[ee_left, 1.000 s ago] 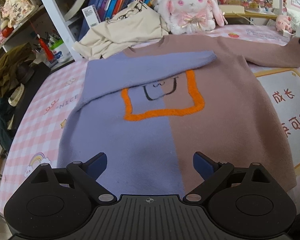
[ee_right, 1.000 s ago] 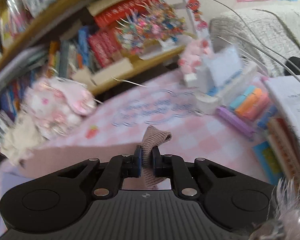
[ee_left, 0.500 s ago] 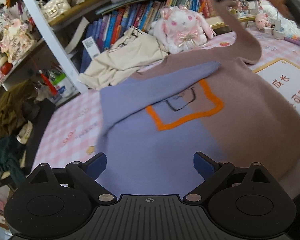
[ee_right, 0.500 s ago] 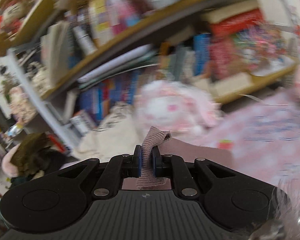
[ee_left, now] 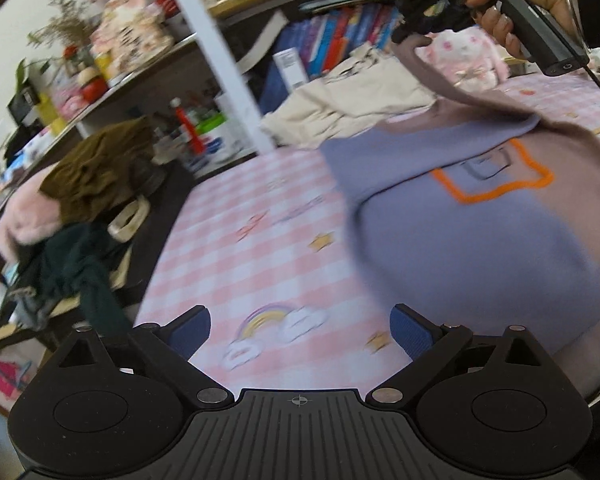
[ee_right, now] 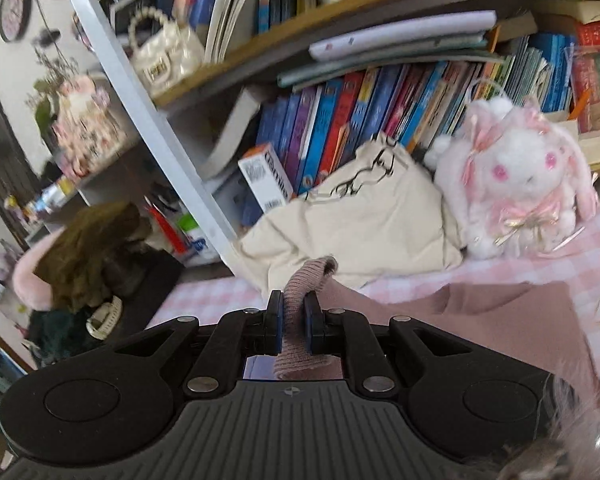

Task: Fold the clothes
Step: 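Lift the mauve sleeve across the sweater body and open the right gripper, then move both grippers to the sweater hem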

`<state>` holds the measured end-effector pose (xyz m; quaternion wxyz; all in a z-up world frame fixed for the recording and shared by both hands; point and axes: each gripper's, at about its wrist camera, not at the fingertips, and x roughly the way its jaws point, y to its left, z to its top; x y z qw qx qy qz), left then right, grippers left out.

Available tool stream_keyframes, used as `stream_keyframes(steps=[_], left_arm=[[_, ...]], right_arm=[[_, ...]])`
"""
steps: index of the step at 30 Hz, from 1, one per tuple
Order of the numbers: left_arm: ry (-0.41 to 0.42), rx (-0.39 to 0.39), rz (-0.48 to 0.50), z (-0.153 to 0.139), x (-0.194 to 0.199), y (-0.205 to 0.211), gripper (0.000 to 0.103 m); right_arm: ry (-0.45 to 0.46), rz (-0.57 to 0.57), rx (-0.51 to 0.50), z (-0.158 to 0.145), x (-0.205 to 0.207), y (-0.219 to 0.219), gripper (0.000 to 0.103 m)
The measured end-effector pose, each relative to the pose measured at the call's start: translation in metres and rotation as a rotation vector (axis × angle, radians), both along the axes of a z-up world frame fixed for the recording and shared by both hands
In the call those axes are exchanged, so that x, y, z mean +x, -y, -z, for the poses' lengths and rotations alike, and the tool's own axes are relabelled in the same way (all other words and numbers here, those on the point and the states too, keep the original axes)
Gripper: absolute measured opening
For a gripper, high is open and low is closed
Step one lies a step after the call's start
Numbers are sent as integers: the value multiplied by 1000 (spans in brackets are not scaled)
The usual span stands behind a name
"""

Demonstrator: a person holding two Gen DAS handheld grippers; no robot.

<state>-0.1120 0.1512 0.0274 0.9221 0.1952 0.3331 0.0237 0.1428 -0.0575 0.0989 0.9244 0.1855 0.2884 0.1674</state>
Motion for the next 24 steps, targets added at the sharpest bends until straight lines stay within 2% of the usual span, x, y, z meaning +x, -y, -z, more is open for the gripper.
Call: stream_keyframes(steps=[6,9,10,11,12,15,20,24], left_arm=[[-10,-23,-43,2,-8,-25,98],[-5,-30,-49,3,-10,-29,98],[-3,-34,-49,3,-9,-31,98],[-1,-37,-48,3,-8,-31,98],[2,-41,-44,3,-8,-32,98],[8,-54,-23,4,-3,-32,98],[10,-86,21,7,9,-28,99],[-13,-131,61,11,20,-22,99]], right_arm=[[-70,11,-37,19,8,-18,11],[-90,-30,-16,23,8,-24,18],[-84,-54,23,22,6,-23,28],[-72,-77,75,20,3,-21,45],[-59,-84,109,18,-1,-19,49],[-37,-68,123,11,-13,-11,50],[-66,2,18,15,-39,13,50],[-130,55,-93,31,-73,33,51]])
